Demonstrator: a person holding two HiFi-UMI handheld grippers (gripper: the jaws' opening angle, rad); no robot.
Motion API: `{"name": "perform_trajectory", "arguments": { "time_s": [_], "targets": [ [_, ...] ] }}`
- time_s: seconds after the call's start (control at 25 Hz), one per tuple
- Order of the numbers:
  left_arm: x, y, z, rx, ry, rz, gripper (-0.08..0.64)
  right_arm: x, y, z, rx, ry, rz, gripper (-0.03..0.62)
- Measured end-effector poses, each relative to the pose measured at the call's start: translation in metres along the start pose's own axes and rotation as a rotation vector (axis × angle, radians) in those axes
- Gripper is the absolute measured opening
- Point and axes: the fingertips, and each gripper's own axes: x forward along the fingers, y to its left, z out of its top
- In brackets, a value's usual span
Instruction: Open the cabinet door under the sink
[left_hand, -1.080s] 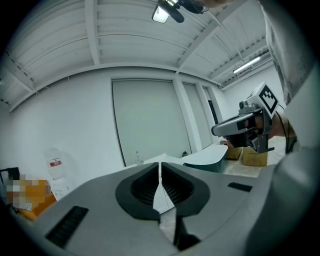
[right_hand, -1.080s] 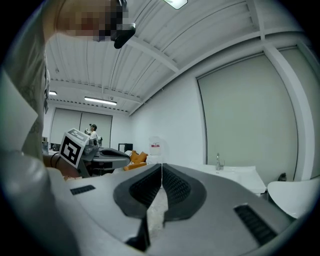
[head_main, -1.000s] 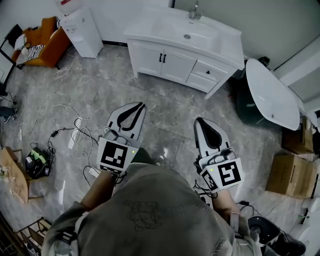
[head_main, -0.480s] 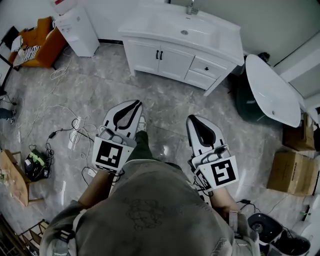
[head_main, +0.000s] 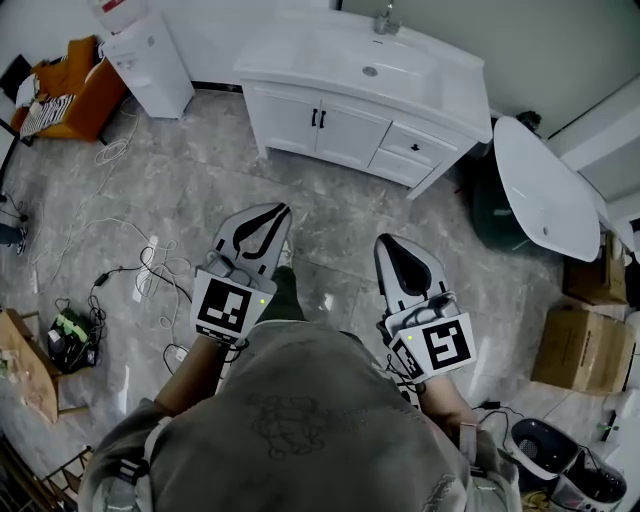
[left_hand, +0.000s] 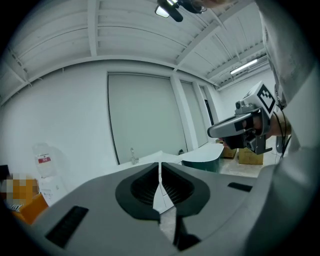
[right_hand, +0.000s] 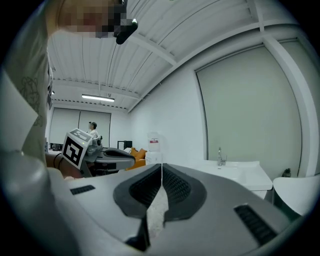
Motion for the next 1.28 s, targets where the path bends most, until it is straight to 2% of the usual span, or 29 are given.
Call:
{"name": "perform_trajectory", "arguments": {
  "time_s": [0.36,0.84,1.0,1.16,1.28],
  "targets": [
    [0.032,0.049,-0.017,-0.016,0.027,-0.029,0.029,0.069,-0.018,0.005,0.014,0.017,0.006,0.029],
    [0.098,0.144,-0.026,-0.028,0.056,-0.063,0.029,0.18,-0.056,0.025,0.012,0.072,-0.022,0.029],
    [0.118,0.175,-0.034,-0.012,0.061,-0.091,0.029,0.219,-0.067,0.029,-0.024,0.101,-0.025,0.029],
    [0.142,0.196,-0.045,0.037,0.082,-0.136,0.029,0.257,-0.08,0.035,-0.074,0.126,-0.024,0.029],
    [0.158,0.211,-0.047,0.022,0.076,-0.159,0.029,0.279,-0.088,0.041,-0.098,0.128,-0.045,0.029]
  ]
}}
